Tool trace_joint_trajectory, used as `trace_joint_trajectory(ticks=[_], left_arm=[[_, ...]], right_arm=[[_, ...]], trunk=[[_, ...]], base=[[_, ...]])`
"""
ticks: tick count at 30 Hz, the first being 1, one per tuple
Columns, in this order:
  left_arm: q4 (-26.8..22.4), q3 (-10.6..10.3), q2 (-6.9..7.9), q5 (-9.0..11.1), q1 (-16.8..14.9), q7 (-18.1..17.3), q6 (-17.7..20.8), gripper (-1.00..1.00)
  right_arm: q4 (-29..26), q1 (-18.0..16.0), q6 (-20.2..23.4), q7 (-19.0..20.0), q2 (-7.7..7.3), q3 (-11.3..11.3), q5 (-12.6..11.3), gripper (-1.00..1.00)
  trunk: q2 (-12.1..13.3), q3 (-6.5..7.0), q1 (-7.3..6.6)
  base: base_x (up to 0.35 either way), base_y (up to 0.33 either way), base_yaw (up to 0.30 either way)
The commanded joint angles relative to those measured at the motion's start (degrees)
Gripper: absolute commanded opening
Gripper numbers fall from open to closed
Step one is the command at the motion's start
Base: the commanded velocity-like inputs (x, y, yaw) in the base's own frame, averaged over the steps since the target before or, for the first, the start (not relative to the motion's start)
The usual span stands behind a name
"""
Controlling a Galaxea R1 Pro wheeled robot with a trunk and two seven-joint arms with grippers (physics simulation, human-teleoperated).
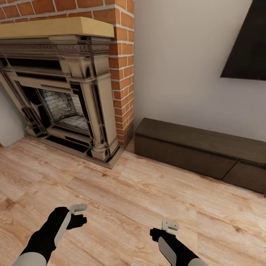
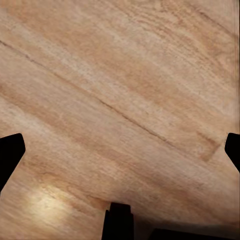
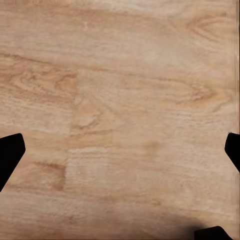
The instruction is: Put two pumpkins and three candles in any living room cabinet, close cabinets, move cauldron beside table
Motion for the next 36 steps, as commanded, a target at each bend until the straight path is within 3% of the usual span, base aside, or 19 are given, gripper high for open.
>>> trace_joint_trajectory(ticks=[1, 27, 36], left_arm=[[0.0, -0.02, 0.01, 0.01, 0.0, 0.0, 0.0, 1.0], [0.37, -0.2, -0.4, 0.1, 0.0, -0.06, -1.85, 1.0], [0.37, -0.2, -0.43, 0.15, 0.0, -0.03, -1.85, 1.0]], right_arm=[[0.0, 0.01, 0.02, -0.01, 0.02, 0.0, 0.0, 1.0], [0.26, -0.01, 0.17, -0.07, -0.16, -0.16, -0.02, 1.0], [0.26, 0.02, -0.06, -0.07, -0.12, -0.1, 0.0, 1.0]], trunk=[[0.0, 0.0, 0.0], [0.0, 0.0, 0.0], [0.0, -0.09, 0.0]], base=[[0.0, 0.0, -0.287], [0.003, 0.003, -0.287], [0.189, 0.137, -0.261]])
